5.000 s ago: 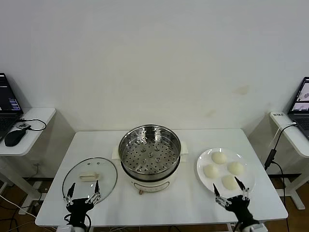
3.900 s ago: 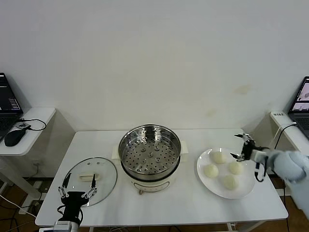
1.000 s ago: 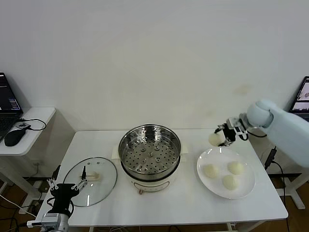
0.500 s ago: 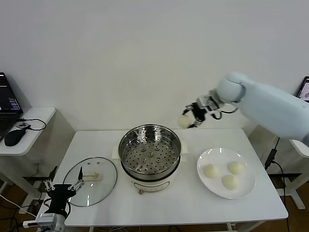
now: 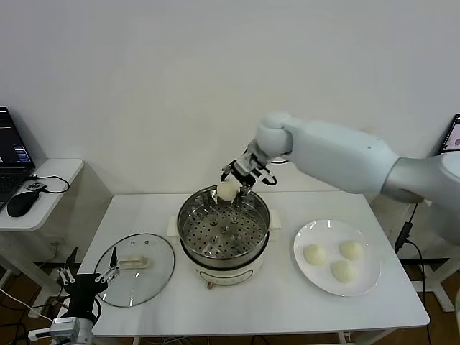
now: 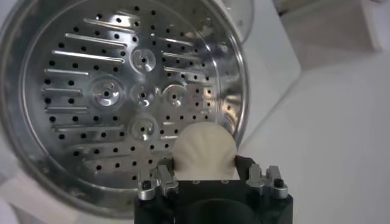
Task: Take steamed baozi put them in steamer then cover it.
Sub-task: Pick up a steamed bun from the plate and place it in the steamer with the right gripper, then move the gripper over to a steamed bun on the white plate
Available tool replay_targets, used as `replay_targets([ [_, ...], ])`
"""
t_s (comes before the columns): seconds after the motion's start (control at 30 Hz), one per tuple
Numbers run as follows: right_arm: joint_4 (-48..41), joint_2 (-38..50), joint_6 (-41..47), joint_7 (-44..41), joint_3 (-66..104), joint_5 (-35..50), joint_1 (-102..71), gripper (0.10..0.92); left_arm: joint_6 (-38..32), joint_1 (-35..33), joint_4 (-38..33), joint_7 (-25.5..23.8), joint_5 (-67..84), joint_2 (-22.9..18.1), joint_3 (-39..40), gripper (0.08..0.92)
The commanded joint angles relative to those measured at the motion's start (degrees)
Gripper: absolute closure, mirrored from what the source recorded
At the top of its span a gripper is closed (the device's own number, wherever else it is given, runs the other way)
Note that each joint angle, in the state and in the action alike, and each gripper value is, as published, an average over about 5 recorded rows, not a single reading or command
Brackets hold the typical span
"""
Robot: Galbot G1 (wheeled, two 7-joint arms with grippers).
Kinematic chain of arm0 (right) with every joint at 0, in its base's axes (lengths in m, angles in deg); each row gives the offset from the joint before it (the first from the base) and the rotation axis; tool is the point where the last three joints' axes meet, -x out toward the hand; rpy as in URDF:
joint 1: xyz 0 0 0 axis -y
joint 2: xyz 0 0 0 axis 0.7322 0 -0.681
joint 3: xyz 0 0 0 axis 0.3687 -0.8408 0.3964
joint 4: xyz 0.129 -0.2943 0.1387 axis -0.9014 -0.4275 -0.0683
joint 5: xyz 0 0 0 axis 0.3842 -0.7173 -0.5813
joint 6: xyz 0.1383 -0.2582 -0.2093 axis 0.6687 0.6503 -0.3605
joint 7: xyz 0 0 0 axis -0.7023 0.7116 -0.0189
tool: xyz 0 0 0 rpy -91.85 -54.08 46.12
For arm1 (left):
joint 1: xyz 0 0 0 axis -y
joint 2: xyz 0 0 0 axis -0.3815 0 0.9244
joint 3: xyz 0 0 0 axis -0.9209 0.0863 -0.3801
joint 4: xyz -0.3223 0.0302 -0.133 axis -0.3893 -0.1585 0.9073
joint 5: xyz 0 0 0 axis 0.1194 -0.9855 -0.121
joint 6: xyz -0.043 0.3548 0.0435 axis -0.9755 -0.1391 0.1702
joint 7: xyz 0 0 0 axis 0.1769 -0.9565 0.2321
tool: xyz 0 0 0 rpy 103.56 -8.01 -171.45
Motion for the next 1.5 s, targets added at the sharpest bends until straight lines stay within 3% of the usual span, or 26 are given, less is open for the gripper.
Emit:
replay_targets([
  [0.03,-2.9,-4.1,-7.3,1.5,-2.0,-8.2,-3.5,0.389,0.0,0.0,0.1,0.0,0.1,-0.1,-0.3,0.177],
  [0.83,-12.9,-7.5,-15.7,7.3,2.6,-18.7,-6.7,0.372,0.1,0.2,-0.1,0.0,0.3,-0.2,-0.7,0.177],
  [1.07,-11.2,-6.4,-15.3,7.0,2.8,-15.8,-5.7,0.227,0.1,0.3,-0.3,0.0,0.3,-0.4,-0.7,0.177],
  [1.17,-6.0,-3.9,-9.1,2.8,2.3,-7.5,-3.3,0.206,0.1,0.2,-0.6,0.0,0.3,-0.5,-0.7,0.177],
  [1.3,4.8,2.6,6.6,-3.4,2.2,7.5,2.0,0.203,0.5,0.0,-1.1,-0.1,0.3,-0.3,-0.8,0.177],
  [1.5,16.6,15.4,22.7,-6.2,2.7,13.8,8.2,0.202,6.2,0.1,-3.3,-0.2,1.0,0.1,-0.9,0.177],
])
